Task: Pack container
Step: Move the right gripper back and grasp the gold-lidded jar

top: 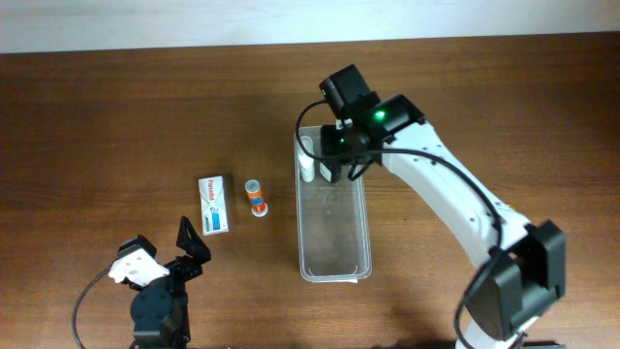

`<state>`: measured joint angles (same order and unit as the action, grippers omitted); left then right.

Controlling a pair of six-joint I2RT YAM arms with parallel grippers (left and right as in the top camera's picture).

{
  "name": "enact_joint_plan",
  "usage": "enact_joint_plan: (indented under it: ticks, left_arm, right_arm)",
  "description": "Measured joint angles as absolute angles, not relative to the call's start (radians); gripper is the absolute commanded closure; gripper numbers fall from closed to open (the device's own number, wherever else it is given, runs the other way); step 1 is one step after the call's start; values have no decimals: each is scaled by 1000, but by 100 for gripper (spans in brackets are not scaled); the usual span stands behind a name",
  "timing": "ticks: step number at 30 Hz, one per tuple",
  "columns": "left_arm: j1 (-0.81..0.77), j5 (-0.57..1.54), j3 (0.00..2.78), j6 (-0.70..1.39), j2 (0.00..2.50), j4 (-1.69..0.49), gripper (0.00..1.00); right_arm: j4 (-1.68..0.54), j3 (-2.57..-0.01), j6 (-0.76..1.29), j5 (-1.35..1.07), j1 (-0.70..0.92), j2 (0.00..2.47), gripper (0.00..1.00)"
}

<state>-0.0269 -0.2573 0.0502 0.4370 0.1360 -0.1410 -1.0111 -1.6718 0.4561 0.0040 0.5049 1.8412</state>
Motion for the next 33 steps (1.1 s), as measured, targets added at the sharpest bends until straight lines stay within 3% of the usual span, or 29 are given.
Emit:
enact_joint_plan:
  ticks: [4,7,13,19,26,33]
  left_arm:
    - [-27,-257,50,437,136,-141,1]
    - [-27,-257,50,437,136,-141,1]
    - [-27,-257,50,437,136,-141,0]
    - [-27,-257,50,437,136,-141,1]
    - [-27,-257,50,437,136,-141,0]
    - [-27,-257,50,437,136,-141,1]
  right_arm:
    - [-1086,-1672,451,46,490,1790,51]
    - [-1148,-1672,454,58,432,1744,37]
    - [-1296,-1672,458,78,157,1639,22]
    - [-1354,-1666,436,81,-92,1628,14]
    - [-1280,-1534,381,68,-245,1628,14]
    - [-1133,-1325,326,43,-294,1628,17]
